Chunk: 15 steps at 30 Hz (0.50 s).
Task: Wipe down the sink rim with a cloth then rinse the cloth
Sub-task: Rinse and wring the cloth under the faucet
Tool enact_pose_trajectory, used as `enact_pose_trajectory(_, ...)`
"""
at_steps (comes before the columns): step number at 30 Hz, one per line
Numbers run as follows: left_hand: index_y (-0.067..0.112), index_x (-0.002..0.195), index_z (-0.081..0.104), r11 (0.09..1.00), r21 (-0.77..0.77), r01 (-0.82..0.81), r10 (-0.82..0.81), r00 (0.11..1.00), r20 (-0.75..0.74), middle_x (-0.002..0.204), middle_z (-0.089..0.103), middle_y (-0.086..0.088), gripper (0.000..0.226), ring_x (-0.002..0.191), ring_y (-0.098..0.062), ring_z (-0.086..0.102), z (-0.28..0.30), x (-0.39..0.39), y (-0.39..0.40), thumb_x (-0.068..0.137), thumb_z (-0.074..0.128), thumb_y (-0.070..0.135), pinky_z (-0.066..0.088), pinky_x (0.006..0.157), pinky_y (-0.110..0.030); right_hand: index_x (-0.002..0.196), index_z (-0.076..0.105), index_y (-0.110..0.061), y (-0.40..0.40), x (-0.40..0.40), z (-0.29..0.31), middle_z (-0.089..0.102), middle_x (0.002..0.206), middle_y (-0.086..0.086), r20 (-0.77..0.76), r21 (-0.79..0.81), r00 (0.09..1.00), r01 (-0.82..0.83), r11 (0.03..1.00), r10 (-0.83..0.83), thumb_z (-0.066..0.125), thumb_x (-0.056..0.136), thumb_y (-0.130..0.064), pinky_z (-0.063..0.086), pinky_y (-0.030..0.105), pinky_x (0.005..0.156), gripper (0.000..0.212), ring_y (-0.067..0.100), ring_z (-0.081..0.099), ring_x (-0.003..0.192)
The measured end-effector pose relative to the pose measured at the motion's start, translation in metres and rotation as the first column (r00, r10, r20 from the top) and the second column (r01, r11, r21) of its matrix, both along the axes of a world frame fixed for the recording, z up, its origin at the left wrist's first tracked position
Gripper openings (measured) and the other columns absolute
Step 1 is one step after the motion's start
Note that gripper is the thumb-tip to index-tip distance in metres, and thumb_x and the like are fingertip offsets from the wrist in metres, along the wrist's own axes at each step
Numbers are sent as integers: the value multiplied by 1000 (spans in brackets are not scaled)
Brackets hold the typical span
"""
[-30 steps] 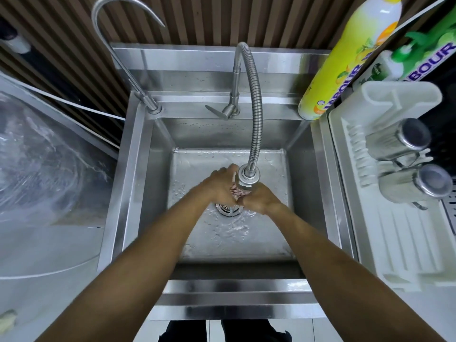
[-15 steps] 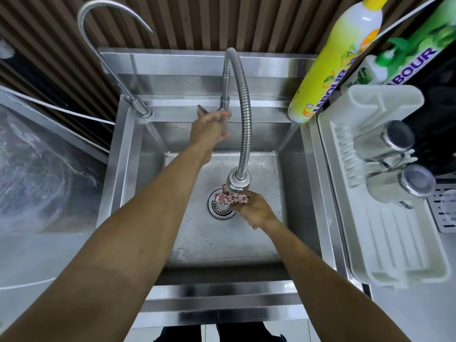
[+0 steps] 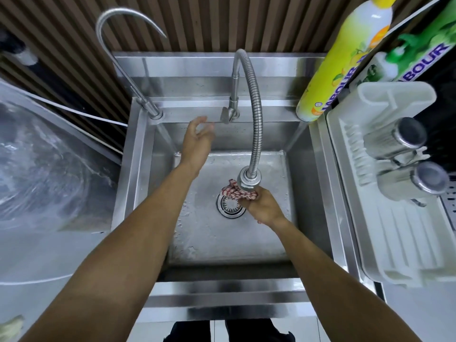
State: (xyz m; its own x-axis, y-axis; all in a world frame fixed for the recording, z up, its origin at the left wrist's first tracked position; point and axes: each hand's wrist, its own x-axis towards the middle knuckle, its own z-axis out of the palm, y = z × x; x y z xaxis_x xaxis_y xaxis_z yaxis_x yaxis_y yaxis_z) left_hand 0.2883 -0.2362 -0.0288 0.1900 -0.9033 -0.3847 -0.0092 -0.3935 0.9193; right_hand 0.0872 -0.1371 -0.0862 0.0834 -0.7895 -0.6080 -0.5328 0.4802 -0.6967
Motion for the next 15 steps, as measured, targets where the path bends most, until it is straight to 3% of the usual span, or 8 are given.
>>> enact_pose_trajectory(2,31,128,59,983,161,83,-93,994,57,130,66,7,31,110,-16,65,-16,1,22,97,62,30,49,97,-39,120,69,-28,-5,-2,8,74,106,-15,-24,-89,998,-54,995,52,75,84,-35,56,34,92,38,11,69,100)
enact_pose_trajectory(3,29,125,62,962,238,131,-147,988,47,128,69,7,28,108,-19,67,-23,1,31,99,60,38,48,96,-40,120,69,-27,-8,-3,14,73,110,-12,-47,-121,994,-104,987,99,76,84,-33,54,34,96,37,14,69,105)
enact_pose_trajectory(7,27,125,69,939,288,188,-152,978,-143,125,71,10,51,111,-21,67,-34,-6,40,103,36,60,44,106,-44,122,69,-15,-23,-9,32,72,116,-1,-26,-285,953,-296,912,301,83,84,-17,53,35,98,41,21,68,108)
enact_pose_trajectory(9,21,125,69,902,343,263,-164,942,-293,125,72,1,56,114,-27,67,-35,-13,38,102,39,61,45,107,-47,124,67,-18,-26,-10,34,73,118,1,-73,-349,913,-400,848,400,83,83,-19,55,35,94,43,21,68,106)
enact_pose_trajectory(12,9,126,66,769,403,496,-301,837,-456,123,72,-14,60,119,-35,65,-30,-27,45,96,54,60,48,108,-50,135,55,-25,-25,-10,31,71,121,0,-255,-348,847,-531,772,467,80,84,-28,55,36,87,57,23,68,104)
enact_pose_trajectory(15,3,125,62,637,376,673,-435,717,-546,126,69,-18,60,113,-34,69,-28,-35,61,102,47,56,57,96,-50,137,56,-21,-18,-19,31,66,130,6,-331,-447,828,-560,697,453,83,84,-25,54,38,90,60,27,64,110)
